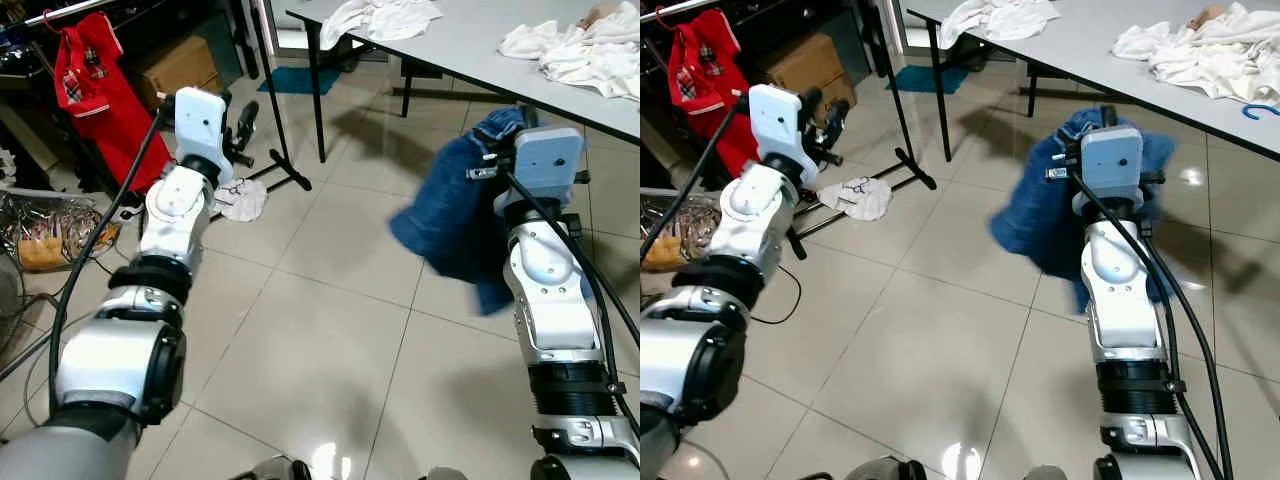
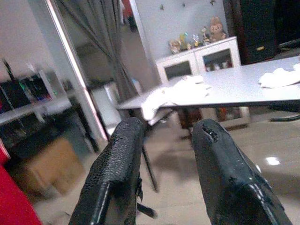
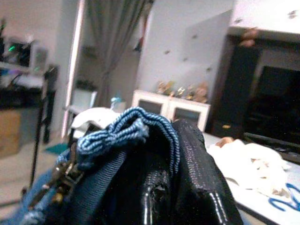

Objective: Hang hanger

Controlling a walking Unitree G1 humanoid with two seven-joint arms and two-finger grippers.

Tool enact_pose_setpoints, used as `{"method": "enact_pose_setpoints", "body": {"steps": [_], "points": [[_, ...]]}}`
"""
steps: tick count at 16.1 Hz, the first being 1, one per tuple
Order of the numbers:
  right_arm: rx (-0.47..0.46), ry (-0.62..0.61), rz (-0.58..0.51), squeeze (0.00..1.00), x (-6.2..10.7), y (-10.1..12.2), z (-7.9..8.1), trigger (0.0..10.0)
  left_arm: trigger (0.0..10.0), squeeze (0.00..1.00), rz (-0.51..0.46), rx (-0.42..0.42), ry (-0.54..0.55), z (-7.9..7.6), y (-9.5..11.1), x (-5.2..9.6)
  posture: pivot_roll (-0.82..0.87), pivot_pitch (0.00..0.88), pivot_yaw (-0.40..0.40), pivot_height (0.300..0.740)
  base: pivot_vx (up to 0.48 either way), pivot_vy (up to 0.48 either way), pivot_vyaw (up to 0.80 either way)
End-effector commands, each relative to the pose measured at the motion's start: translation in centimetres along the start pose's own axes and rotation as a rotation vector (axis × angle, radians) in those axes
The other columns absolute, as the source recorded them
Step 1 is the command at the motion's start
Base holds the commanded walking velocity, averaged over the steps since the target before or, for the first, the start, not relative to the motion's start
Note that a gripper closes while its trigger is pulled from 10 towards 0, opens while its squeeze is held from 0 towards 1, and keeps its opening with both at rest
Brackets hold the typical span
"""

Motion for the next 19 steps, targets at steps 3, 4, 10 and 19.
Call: {"method": "enact_pose_setpoints", "body": {"steps": [3,4,10,19], "points": [[0.018,0.061,-0.005,0.0,-0.3,0.1,0.6,0.0,10.0,0.0,0.178,0.11,-0.058,-1.6,-5.2,2.1,-0.16,0.0,0.161,0.74,0.0,0.0,0.0],[0.008,0.056,0.001,0.0,-0.2,0.1,0.6,0.0,10.0,0.0,0.195,0.119,-0.058,-1.9,-5.7,2.3,-0.16,0.0,0.161,0.74,0.0,0.0,0.0],[-0.273,-0.033,0.155,0.0,2.8,-3.3,1.7,10.0,10.0,0.0,0.217,0.09,0.066,-1.8,-8.7,6.1,-0.13,0.0,0.157,0.74,0.0,0.0,0.0],[-0.266,0.103,0.148,0.0,5.2,-4.0,3.0,10.0,10.0,0.0,0.179,-0.065,-0.043,-5.0,-8.9,10.7,-0.09,0.0,0.126,0.74,0.0,0.0,0.0]]}}
Point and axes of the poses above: a point about 5 cm out from each wrist's last joint towards the gripper, its own x axis pointing back from the gripper into the wrist, its own y axis along the axis of the wrist's last joint, z = x × y, the point moved 3 cm from there along -x, pointing out of the wrist towards the gripper, and after that the axes turned 14 degrees about x, right-handed, at the moved point
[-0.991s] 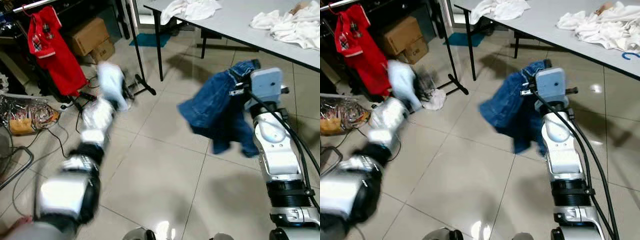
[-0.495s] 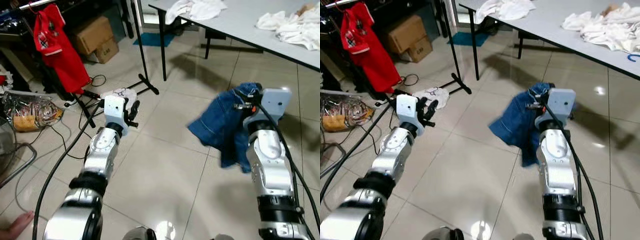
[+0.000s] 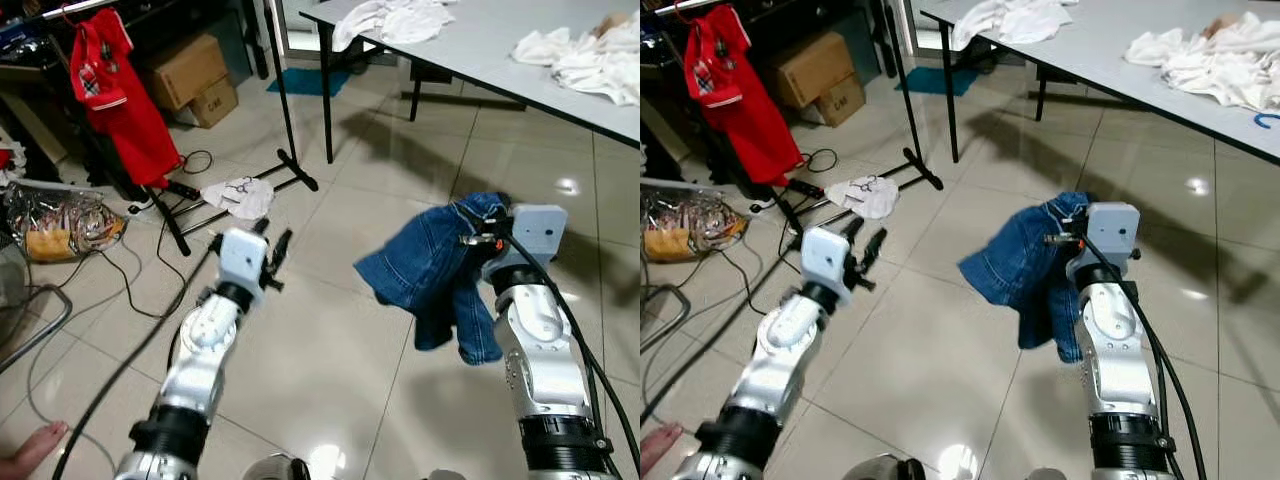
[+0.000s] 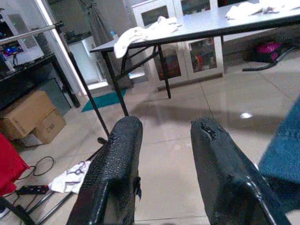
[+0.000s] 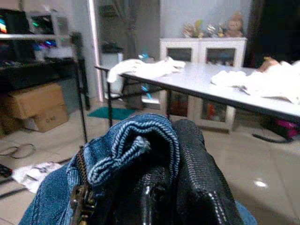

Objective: Hang hanger

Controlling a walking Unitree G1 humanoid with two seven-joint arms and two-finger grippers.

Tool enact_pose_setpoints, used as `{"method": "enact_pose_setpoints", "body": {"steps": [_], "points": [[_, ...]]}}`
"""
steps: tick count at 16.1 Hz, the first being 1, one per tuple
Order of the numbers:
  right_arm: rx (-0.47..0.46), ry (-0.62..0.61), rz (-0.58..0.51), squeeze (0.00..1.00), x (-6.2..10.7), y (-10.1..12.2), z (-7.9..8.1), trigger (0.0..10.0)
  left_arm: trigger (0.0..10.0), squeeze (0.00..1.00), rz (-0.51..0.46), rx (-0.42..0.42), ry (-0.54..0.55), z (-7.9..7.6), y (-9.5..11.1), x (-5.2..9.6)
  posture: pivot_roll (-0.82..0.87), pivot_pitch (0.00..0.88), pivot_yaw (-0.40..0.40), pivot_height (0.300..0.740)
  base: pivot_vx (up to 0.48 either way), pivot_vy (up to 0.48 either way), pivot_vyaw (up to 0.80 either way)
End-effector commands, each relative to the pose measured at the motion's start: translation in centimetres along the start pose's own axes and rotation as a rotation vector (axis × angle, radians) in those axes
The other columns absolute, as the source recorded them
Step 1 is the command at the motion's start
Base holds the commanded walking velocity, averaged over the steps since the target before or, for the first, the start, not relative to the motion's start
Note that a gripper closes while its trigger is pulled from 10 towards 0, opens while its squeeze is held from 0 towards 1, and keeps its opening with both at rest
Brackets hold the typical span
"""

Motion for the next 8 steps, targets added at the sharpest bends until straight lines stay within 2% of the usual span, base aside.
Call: {"method": "enact_pose_setpoints", "body": {"steps": [1,3,6,8], "points": [[-0.016,0.044,-0.071,0.0,0.19,1.2,0.46,10.0,10.0,0.0,-0.014,-0.049,0.0,0.32,0.55,0.37,-0.08,0.0,0.122,0.74,0.0,0.0,0.0],[0.004,0.099,-0.098,0.0,0.49,1.39,0.89,10.0,10.0,0.0,-0.021,-0.062,-0.016,0.57,0.82,0.99,-0.08,0.0,0.118,0.74,0.0,0.0,0.0],[0.003,0.102,-0.097,0.0,0.23,1.39,0.95,10.0,10.0,0.0,-0.013,-0.065,-0.006,0.83,0.85,1.34,-0.07,0.0,0.118,0.74,0.0,0.0,-0.8],[-0.004,0.107,-0.101,0.0,0.0,1.52,1.2,10.0,10.0,0.0,-0.015,-0.065,-0.007,0.47,0.99,1.11,-0.07,0.0,0.116,0.74,0.0,0.0,-0.8]]}}
Point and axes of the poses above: a point about 5 cm out from each wrist's last joint towards the gripper, its own x axis pointing back from the gripper into the wrist, its own y axis along the axis of the wrist's last joint, z = x × y, the point moved 3 cm from there along -x, pointing out of the wrist towards the gripper, and after that the axes turned 14 degrees about x, right-handed, at the moved point
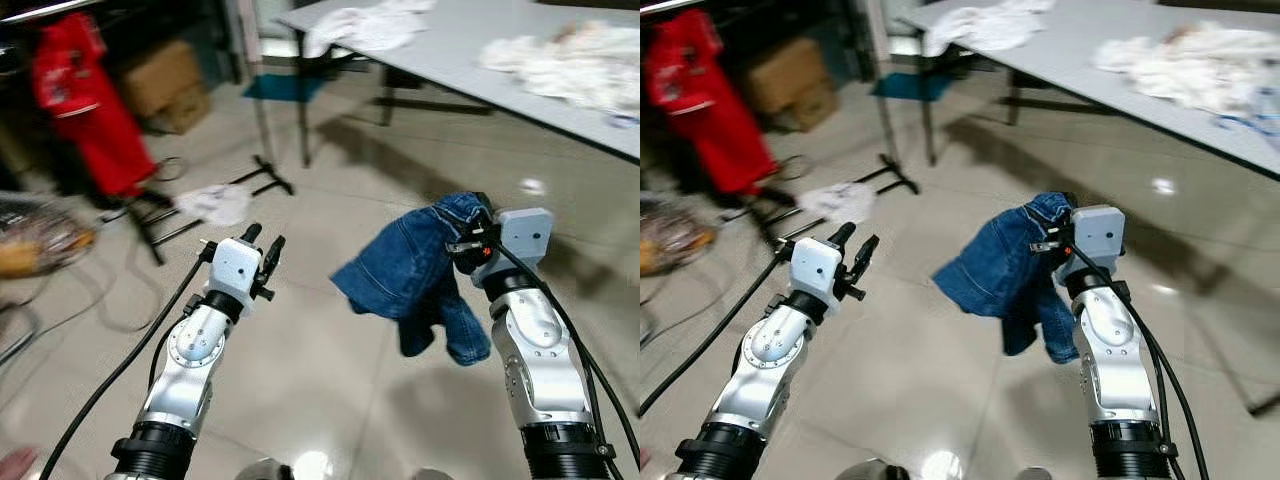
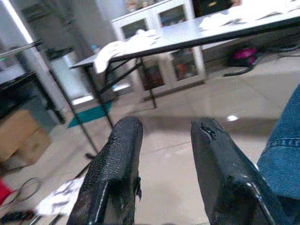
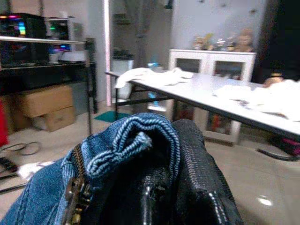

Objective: Hang hanger

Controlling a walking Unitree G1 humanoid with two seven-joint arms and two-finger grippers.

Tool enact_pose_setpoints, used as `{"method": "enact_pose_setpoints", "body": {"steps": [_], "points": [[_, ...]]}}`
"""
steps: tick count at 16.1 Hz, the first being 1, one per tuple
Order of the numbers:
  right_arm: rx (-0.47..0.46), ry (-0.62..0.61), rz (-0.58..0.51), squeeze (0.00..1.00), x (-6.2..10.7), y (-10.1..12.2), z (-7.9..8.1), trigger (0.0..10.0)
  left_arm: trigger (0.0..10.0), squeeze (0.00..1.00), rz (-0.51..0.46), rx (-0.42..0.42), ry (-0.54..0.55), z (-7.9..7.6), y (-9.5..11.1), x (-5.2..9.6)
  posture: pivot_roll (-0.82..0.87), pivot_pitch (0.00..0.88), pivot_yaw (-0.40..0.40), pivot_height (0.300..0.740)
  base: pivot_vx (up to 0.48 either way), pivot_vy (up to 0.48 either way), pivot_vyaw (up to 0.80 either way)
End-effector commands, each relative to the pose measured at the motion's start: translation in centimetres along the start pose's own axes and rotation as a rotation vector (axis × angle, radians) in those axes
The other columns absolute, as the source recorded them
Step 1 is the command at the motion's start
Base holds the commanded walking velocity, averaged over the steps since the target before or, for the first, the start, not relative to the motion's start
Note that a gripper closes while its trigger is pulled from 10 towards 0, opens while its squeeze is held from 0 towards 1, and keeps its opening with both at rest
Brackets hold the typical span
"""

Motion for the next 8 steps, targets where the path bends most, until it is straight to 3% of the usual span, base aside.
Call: {"method": "enact_pose_setpoints", "body": {"steps": [1,6,8], "points": [[-0.007,0.0,-0.054,0.0,-0.62,1.2,0.13,10.0,10.0,0.0,-0.011,-0.013,-0.005,-0.15,0.54,-0.25,-0.07,0.0,0.116,0.74,0.0,0.0,-0.8],[-0.002,0.0,-0.037,0.0,-0.85,0.85,0.22,10.0,10.0,0.0,-0.01,-0.02,-0.022,-0.68,0.66,-0.42,-0.07,0.0,0.115,0.74,0.0,0.0,-0.8],[0.0,0.001,-0.032,0.0,-0.77,0.74,0.31,10.0,10.0,0.0,-0.021,-0.037,-0.033,-0.87,0.85,-0.49,-0.08,0.0,0.115,0.74,0.27,-0.394,-0.8]]}}
Point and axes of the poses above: a point about 5 cm out from each wrist's last joint towards the gripper, its own x axis pointing back from the gripper into the wrist, its own y axis along the axis of the wrist's last joint, z = x × y, the point moved 3 cm from there along -x, pointing out of the wrist towards the gripper, and after that the axes turned 14 degrees about x, right-handed, at the moved point
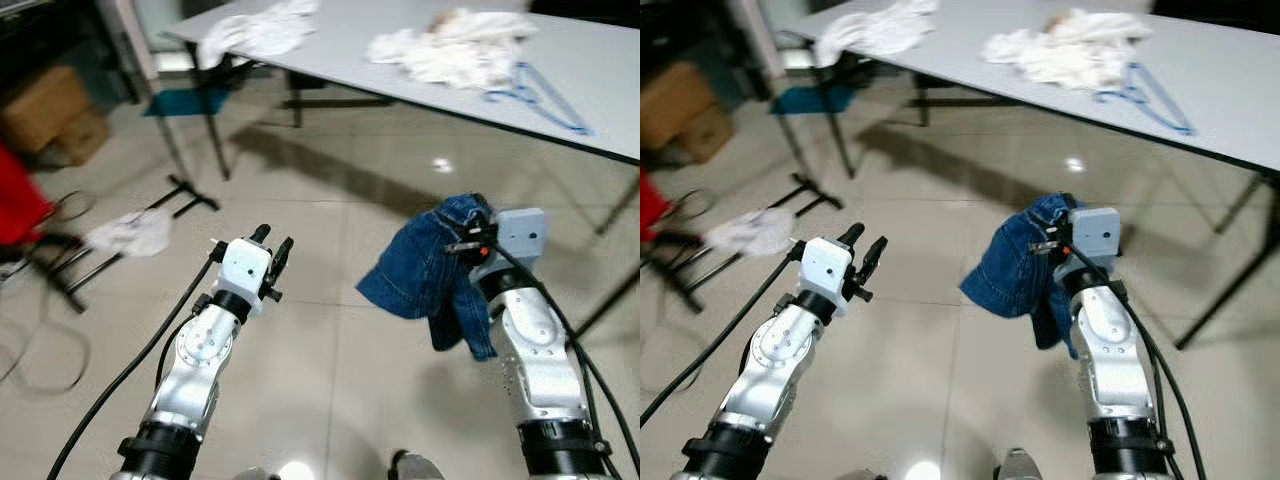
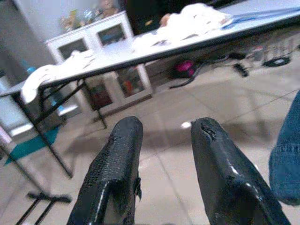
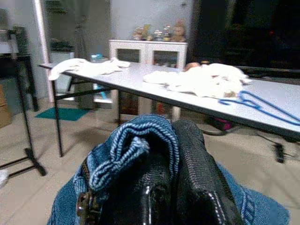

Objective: Hang hanger

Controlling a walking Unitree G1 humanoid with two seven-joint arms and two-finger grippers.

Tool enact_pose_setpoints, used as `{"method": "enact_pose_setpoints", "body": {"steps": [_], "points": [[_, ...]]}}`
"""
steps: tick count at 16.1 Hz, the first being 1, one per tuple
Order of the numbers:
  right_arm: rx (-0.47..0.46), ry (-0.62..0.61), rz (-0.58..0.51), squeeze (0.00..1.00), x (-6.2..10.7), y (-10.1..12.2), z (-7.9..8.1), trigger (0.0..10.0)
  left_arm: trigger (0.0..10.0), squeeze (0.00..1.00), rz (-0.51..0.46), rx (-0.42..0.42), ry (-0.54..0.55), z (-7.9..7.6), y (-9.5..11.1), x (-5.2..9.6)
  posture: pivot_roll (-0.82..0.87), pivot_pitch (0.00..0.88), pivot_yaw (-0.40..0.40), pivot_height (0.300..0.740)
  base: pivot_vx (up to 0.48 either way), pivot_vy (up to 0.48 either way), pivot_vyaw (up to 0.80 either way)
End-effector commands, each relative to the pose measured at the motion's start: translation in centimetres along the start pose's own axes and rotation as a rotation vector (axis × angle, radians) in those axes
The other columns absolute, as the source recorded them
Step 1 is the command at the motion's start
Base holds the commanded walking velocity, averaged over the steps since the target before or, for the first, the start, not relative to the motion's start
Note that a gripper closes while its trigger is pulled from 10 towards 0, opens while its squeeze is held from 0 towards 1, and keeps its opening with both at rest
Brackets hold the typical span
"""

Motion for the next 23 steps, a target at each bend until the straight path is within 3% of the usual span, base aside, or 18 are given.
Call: {"method": "enact_pose_setpoints", "body": {"steps": [1,7,16,18,23], "points": [[0.012,-0.012,-0.055,0.0,-0.6,1.4,-0.3,10.0,10.0,0.0,-0.041,0.001,-0.02,-0.3,1.1,-0.3,-0.08,0.0,0.115,0.74,0.0,0.0,-0.8],[0.014,-0.006,-0.05,0.0,-0.9,1.3,0.0,10.0,10.0,0.0,-0.038,0.014,-0.013,-0.5,1.0,-0.4,-0.07,0.0,0.111,0.74,0.0,0.0,-0.77],[0.047,0.071,-0.079,0.0,-1.4,1.8,1.1,10.0,10.0,0.0,-0.04,0.035,-0.006,-0.8,1.0,-0.7,-0.07,0.0,0.104,0.74,0.0,0.0,0.0],[0.093,0.088,-0.08,0.0,-1.7,1.9,1.3,10.0,10.0,0.0,-0.038,0.035,-0.01,-0.9,0.9,-0.8,-0.07,0.0,0.103,0.74,0.0,0.0,0.0],[0.077,0.114,-0.093,0.0,-2.1,2.1,1.8,10.0,10.0,0.0,-0.032,0.043,-0.035,-1.2,1.0,-0.9,-0.06,0.0,0.111,0.74,0.149,0.097,0.0]]}}
Point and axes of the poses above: a point about 5 cm out from each wrist's last joint towards the gripper, its own x axis pointing back from the gripper into the wrist, its own y axis along the axis of the wrist's last joint, z = x × y, the point moved 3 cm from there along -x, pointing out of the wrist towards the gripper, and after that the axes turned 14 degrees about x, right-handed, at the moved point
